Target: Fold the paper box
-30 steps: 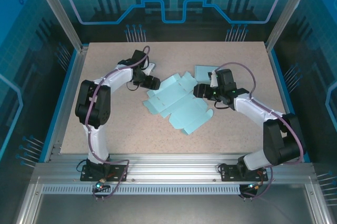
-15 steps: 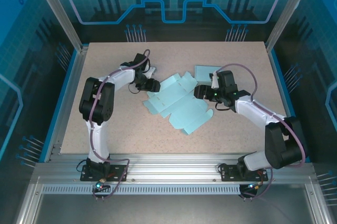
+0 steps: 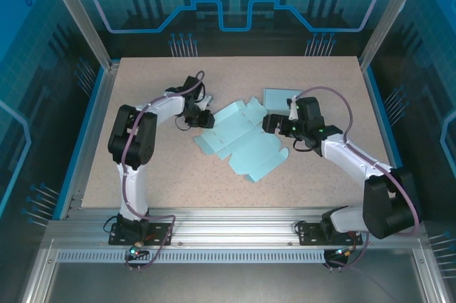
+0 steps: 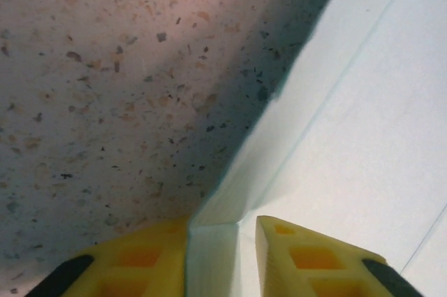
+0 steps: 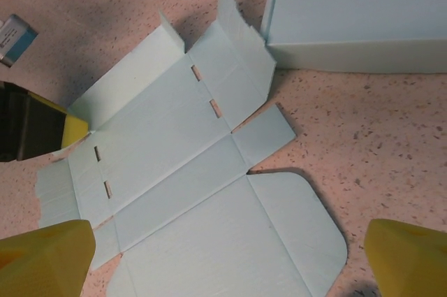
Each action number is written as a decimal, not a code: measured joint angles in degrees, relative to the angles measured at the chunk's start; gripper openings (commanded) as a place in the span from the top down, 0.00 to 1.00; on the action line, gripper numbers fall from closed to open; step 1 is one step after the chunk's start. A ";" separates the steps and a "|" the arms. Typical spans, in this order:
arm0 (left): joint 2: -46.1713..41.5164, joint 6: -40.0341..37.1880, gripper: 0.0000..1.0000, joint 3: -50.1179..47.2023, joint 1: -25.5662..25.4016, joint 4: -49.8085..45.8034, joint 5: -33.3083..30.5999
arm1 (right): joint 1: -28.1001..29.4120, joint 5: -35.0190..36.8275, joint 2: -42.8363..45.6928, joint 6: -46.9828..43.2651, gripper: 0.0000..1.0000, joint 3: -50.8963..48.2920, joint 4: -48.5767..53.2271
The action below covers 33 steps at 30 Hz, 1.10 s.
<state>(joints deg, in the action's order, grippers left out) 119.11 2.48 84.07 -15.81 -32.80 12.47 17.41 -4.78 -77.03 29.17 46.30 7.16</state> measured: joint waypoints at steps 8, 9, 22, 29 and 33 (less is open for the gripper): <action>-0.24 -4.57 0.91 0.09 -1.57 0.37 -1.99 | 0.96 6.29 2.21 0.44 0.00 0.07 3.65; -0.55 -6.21 0.92 -0.04 -2.16 0.90 -2.93 | 1.03 6.34 2.19 0.11 0.00 0.31 4.20; -17.90 -25.42 0.91 -17.51 -10.12 22.08 -10.73 | 1.70 -0.22 2.12 -1.46 0.11 0.61 3.28; -23.58 -30.05 0.91 -25.59 -11.26 33.14 -11.32 | -1.90 -9.70 -1.66 -0.20 0.16 0.61 -0.33; -25.22 -31.58 0.91 -27.43 -11.26 35.67 -10.47 | -4.26 -12.46 -5.73 -0.11 0.26 0.61 -1.84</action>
<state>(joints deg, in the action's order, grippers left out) 93.89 -29.10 56.64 -27.07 2.87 2.00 13.15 -17.23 -82.76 29.06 46.92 5.32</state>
